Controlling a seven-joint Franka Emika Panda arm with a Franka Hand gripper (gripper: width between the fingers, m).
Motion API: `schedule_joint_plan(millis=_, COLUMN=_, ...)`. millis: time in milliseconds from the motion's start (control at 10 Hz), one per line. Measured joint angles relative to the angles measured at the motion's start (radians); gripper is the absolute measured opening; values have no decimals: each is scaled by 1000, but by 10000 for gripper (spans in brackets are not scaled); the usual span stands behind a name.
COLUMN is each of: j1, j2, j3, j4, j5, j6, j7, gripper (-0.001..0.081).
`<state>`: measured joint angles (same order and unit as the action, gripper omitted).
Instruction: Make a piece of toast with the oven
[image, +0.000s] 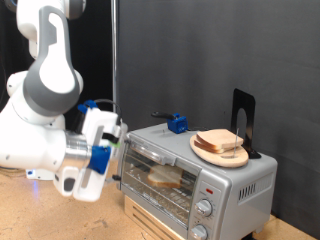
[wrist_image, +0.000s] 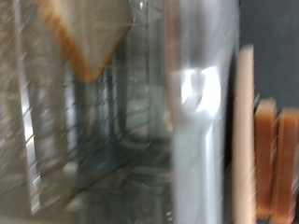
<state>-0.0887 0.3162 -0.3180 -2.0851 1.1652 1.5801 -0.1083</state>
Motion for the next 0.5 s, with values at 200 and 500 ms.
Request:
schedule_joint_plan(millis=200, j1=1, j2=75, j3=11, j4=78, j5=81, j6=66, j7=24, gripper=805)
schedule_joint_plan(millis=500, j1=1, j2=134, j3=22, j4=140, j5=155, j6=123, j7=29, gripper=805)
